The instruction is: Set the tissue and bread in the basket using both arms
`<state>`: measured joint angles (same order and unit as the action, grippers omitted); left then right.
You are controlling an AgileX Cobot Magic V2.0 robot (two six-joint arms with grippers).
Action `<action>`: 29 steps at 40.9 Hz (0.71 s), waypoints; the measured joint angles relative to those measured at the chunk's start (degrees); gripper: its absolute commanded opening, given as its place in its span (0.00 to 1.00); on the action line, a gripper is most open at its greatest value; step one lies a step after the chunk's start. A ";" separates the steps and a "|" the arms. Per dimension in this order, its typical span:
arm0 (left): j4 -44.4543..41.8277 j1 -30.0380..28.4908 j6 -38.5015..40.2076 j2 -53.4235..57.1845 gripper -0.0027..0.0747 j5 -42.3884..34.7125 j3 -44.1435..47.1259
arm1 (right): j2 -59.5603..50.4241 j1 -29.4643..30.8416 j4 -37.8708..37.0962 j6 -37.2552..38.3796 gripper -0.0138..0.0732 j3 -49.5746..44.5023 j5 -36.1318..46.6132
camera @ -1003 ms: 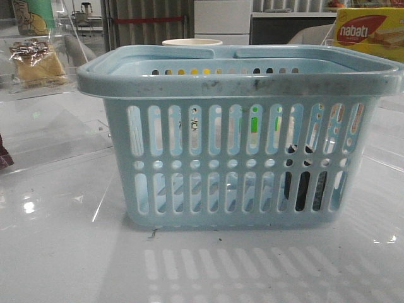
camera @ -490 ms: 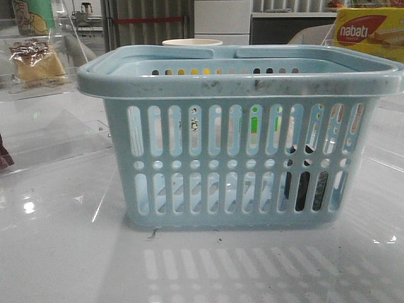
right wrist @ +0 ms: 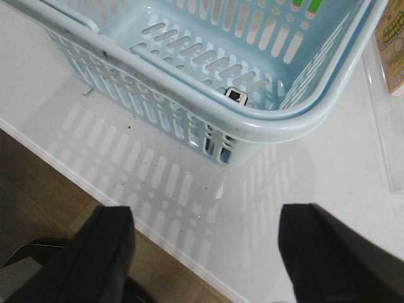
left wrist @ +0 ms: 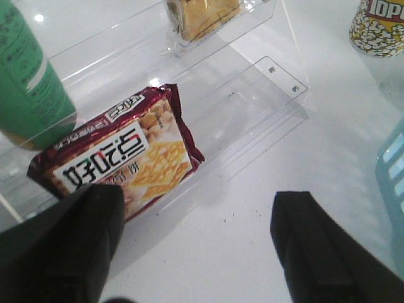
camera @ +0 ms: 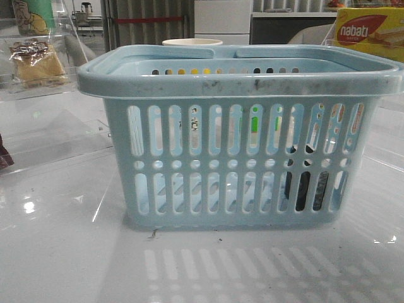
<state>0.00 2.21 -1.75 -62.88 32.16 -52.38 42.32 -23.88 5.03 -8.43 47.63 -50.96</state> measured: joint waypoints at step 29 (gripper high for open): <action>0.00 -1.08 2.84 -42.56 0.73 -12.09 -31.40 | 0.00 0.00 0.00 0.18 0.83 0.00 -0.02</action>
<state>0.00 1.12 1.10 -105.44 20.07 -83.78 42.32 -23.88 5.03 -8.26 47.63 -50.98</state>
